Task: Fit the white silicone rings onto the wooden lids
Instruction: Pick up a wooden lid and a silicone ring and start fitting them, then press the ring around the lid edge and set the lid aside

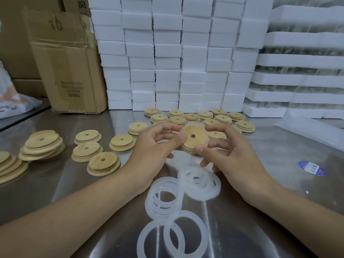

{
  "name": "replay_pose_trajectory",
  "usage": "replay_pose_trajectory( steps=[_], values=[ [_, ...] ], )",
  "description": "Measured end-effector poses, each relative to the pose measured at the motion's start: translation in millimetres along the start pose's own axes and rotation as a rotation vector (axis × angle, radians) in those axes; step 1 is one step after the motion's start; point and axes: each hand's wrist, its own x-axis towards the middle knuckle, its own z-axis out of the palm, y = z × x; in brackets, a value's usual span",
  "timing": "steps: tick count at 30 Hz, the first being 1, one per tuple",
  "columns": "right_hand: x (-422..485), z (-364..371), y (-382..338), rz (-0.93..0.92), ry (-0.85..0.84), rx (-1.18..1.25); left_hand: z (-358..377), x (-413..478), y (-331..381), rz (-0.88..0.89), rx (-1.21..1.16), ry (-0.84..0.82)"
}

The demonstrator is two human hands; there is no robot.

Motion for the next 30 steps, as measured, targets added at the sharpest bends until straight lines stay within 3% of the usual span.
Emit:
replay_pose_trajectory(
  steps=[4, 8, 14, 18, 21, 24, 27, 30],
  values=[
    [4, -5, 4, -0.049, 0.023, -0.087, 0, 0, 3, -0.043, 0.017, -0.058],
    [16, -22, 10, -0.130, 0.127, -0.339, 3, 0, 4, -0.048, 0.115, -0.138],
    [43, -30, 24, 0.045, 0.098, -0.766, 5, 1, 2, -0.056, 0.156, -0.098],
    [34, -30, 22, -0.029, 0.138, -0.786, 5, -1, 3, 0.024, 0.241, -0.056],
    [25, -28, 18, -0.163, 0.131, -0.747, -9, 5, 6, 0.208, 0.527, 0.014],
    [20, -27, 15, -0.260, 0.080, -0.750, -40, 13, 15, 0.297, 0.965, 0.077],
    [16, -23, 14, -0.306, -0.019, -0.794, -67, 19, 9, 0.062, 1.439, 0.010],
    [13, -20, 14, -0.352, -0.091, -0.828, -71, 24, 5, -0.178, 1.563, -0.194]
  ],
)
